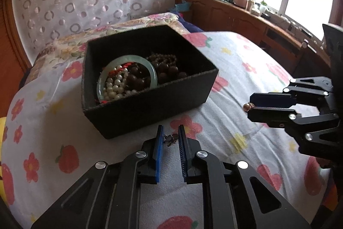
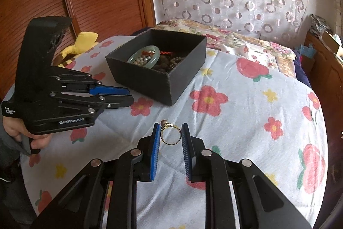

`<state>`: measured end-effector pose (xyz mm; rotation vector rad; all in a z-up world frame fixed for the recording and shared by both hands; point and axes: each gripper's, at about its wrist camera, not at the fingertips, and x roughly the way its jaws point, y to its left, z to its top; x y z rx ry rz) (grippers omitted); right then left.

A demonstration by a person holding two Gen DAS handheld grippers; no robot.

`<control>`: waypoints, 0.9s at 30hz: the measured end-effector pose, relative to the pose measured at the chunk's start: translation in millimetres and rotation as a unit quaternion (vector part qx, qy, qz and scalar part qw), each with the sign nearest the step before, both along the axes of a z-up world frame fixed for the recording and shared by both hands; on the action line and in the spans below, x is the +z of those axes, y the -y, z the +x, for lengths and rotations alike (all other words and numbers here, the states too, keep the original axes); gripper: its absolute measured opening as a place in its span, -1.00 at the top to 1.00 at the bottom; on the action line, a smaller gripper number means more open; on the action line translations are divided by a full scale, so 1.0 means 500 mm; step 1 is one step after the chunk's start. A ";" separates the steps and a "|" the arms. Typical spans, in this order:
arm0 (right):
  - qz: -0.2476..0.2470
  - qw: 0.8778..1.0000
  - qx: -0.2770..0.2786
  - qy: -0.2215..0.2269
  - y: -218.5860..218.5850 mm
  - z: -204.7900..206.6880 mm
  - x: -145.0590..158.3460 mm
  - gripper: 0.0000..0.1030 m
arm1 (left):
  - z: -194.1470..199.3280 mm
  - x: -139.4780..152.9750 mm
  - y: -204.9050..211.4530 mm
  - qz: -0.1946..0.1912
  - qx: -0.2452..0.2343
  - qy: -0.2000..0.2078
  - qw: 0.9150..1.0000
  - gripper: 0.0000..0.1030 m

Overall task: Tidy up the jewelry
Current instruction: 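Carry both rings over the black box and open both grippers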

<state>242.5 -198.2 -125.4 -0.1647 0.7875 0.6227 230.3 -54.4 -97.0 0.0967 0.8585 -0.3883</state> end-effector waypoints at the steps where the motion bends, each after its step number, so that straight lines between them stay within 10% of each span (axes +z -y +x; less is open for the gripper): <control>1: 0.001 1.000 0.000 0.001 0.000 0.002 0.002 0.57 | -0.001 0.006 -0.001 -0.003 0.001 0.003 1.000 0.76; 27: 0.038 0.998 0.017 0.037 -0.073 0.101 0.070 0.57 | 0.064 0.092 -0.052 -0.025 0.036 0.059 0.997 0.76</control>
